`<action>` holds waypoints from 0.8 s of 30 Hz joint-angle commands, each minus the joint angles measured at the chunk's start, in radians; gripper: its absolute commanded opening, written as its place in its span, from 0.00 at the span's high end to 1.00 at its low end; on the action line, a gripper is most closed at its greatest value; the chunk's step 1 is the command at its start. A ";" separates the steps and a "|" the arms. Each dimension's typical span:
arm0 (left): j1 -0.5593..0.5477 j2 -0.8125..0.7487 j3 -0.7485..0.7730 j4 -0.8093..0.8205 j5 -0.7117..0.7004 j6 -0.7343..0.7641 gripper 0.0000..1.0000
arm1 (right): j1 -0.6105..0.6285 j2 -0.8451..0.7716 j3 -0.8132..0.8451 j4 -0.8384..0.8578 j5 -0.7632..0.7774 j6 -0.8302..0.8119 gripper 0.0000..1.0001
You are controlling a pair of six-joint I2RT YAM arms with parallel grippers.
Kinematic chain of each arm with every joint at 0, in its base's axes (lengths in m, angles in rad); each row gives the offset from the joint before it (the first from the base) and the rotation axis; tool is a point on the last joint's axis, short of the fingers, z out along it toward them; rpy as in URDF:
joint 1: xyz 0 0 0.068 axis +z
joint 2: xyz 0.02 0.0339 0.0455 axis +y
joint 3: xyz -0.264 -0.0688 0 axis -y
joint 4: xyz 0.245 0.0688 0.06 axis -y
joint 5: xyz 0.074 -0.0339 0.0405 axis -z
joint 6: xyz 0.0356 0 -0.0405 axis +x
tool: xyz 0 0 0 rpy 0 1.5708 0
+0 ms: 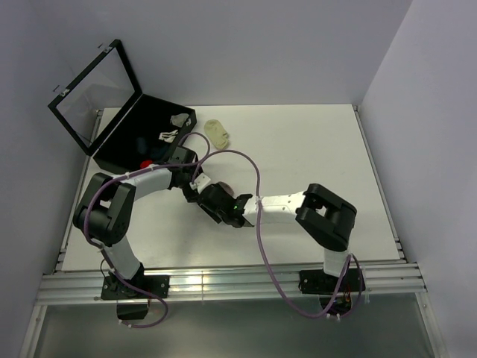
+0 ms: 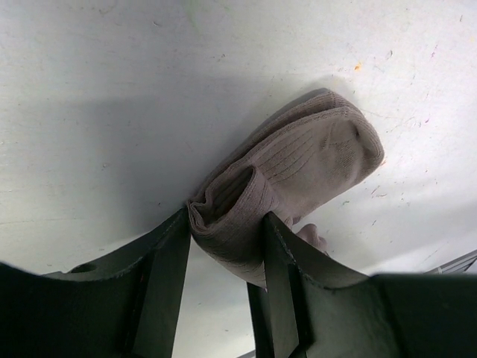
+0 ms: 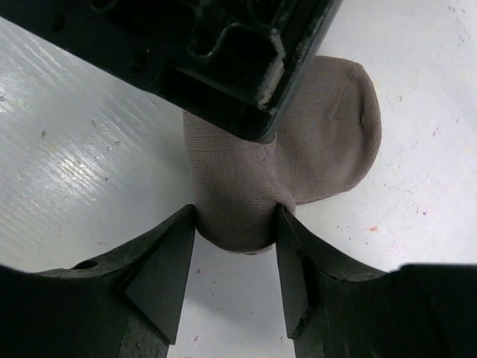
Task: Roll the socks
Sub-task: Roll the sock at the center of the board.
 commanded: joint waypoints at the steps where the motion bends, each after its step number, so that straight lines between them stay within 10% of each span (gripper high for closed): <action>1: -0.007 0.031 0.000 -0.046 -0.054 0.063 0.52 | -0.006 0.029 0.039 0.030 0.041 -0.021 0.46; 7: -0.008 0.032 0.013 -0.049 -0.046 0.078 0.52 | -0.004 0.082 0.054 0.036 -0.014 -0.032 0.48; 16: 0.005 -0.072 -0.013 -0.001 -0.049 0.034 0.43 | -0.062 0.031 -0.012 0.040 -0.229 0.049 0.89; 24: 0.093 -0.253 -0.082 0.017 -0.068 -0.043 0.38 | -0.228 -0.003 -0.029 -0.004 -0.695 0.170 1.00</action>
